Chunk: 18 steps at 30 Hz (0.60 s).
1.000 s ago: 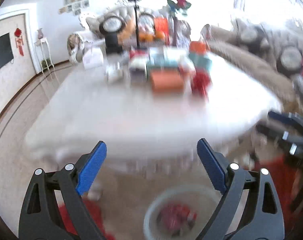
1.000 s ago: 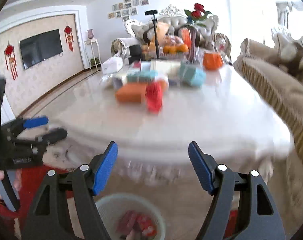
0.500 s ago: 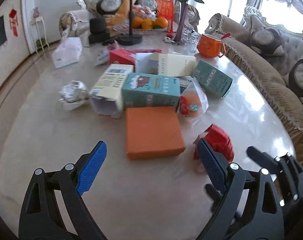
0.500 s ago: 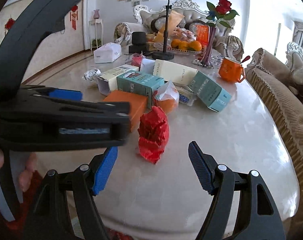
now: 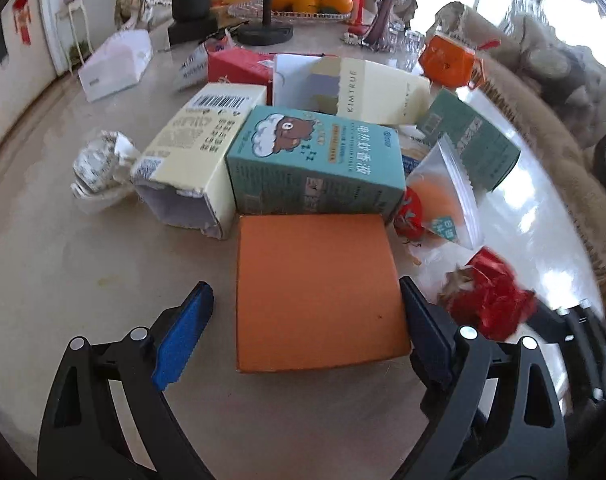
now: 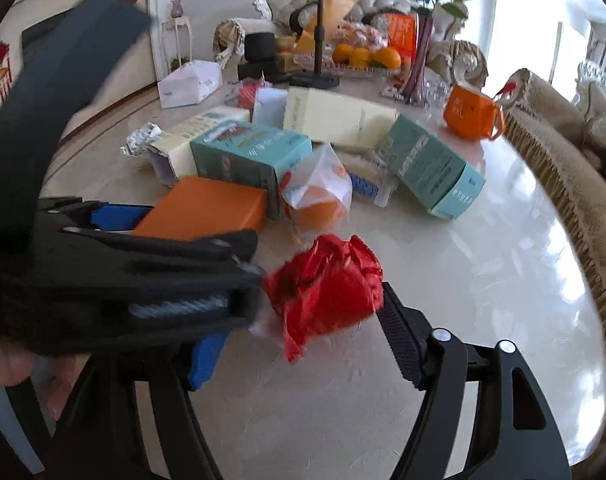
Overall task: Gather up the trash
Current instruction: 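Grasp the orange box with left tool while right tool grasps red wrapper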
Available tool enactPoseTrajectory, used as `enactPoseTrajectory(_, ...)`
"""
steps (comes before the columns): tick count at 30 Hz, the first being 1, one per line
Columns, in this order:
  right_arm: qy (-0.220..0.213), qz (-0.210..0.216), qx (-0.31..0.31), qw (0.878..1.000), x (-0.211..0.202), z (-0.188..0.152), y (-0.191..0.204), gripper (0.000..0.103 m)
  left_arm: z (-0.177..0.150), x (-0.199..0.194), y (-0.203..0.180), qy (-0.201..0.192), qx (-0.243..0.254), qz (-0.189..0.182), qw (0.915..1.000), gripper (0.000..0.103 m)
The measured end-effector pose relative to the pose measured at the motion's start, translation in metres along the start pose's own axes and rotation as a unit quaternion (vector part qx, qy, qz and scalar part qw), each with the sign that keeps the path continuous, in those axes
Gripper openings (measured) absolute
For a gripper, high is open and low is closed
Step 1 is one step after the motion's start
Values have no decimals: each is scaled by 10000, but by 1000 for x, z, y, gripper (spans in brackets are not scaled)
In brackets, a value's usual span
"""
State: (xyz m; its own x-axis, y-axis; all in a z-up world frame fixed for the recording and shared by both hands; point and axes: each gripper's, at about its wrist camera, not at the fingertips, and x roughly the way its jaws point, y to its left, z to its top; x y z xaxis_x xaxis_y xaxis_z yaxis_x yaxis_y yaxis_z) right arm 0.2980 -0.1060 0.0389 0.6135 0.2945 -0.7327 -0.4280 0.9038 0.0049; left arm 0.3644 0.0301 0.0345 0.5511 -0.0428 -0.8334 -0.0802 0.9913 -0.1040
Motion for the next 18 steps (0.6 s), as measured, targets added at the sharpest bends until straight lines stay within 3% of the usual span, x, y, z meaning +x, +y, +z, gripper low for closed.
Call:
enactPoseTrajectory(1,55,115,106,9999,0,-4,-4,42,-1,-2,1,-39,26,22,10000,72)
enactPoseTrajectory(3,-9,287,368,9989,-6,-11,-13,33,-3,-6,5,-82,38,-59,9999,71)
enactPoseTrajectory(10,-236,654,776,9946,-36,-26,-24,32,-17,-22,14,-216,-76,-299,9993,71)
enactPoseTrajectory(15,-456,866,738,9925,-71,-41,-21,32,-49,-71,22,-657,29,-504,9966,71)
enactPoseTrajectory(18,-622,1103,716,9894,-105,-68,-13,32,-82,-107,27,-888,131,-684,9936,71)
